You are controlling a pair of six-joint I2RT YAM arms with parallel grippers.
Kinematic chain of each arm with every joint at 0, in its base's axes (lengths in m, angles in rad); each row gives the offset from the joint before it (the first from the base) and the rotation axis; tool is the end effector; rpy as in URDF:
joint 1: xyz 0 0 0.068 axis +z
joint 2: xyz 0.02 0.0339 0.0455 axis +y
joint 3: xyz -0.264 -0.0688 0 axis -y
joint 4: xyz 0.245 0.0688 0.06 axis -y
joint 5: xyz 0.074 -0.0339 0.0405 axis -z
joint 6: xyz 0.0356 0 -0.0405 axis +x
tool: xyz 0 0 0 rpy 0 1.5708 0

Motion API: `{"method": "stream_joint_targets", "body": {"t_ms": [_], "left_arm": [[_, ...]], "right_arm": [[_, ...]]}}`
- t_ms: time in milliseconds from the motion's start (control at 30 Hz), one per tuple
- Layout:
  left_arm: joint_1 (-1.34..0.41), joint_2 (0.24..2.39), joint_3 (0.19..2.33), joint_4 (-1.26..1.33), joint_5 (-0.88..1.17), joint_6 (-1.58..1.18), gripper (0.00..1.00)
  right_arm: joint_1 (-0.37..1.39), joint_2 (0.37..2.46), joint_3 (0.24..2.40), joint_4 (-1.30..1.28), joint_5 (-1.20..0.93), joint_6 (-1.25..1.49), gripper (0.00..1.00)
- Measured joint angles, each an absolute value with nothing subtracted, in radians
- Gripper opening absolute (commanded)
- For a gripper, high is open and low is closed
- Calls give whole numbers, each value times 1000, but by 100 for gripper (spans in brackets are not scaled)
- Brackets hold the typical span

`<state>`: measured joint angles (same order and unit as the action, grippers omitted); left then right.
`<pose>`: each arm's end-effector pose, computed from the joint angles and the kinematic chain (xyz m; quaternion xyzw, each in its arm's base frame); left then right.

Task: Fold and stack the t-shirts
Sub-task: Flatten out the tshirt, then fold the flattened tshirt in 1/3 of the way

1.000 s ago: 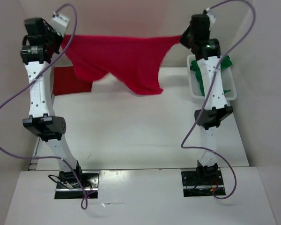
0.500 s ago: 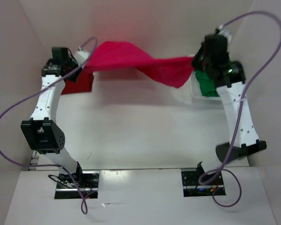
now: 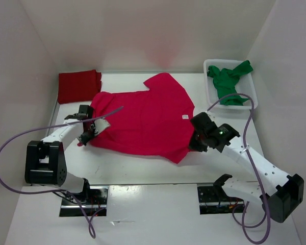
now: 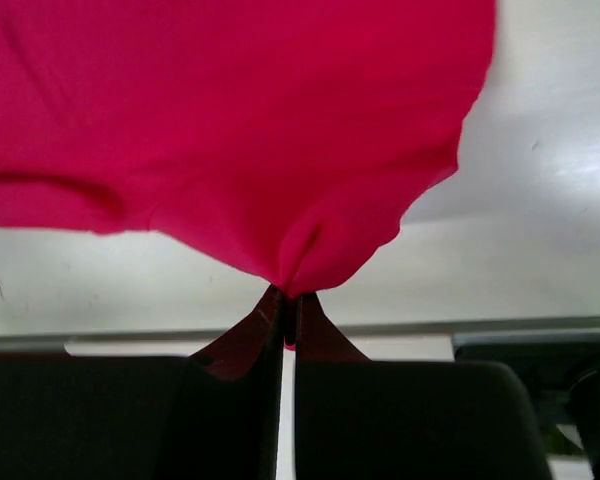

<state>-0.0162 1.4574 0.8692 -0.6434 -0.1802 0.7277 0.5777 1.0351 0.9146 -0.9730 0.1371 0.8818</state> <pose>0.2636 0.0021 0.1870 0.3426 0.9200 0.1417 0.1267 0.1584 0.0974 0.2736 0.1628 0.9557 0.1076 0.2201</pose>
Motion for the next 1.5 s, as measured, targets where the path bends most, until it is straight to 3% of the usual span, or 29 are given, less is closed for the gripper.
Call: {"method": "stream_joint_targets", "body": {"t_ms": [133,767,933,1200,1500], "left_arm": [[-15,1439,778,-662,-220,727,4],[6,1272,609,-756,-339,681,5],[18,1350,681,-799,-305,674,6],[43,1484,819,-816,-270,640,8],[64,1613,902,-820,-258,593,12]], "right_arm": [[680,1050,915,-1020,141,979,0],[713,955,992,-1246,112,1097,0],[696,1110,1048,-1237,170,1030,0],[428,1470,1189,-963,215,750,0],[377,1748,1317,-785,222,562,0]]}}
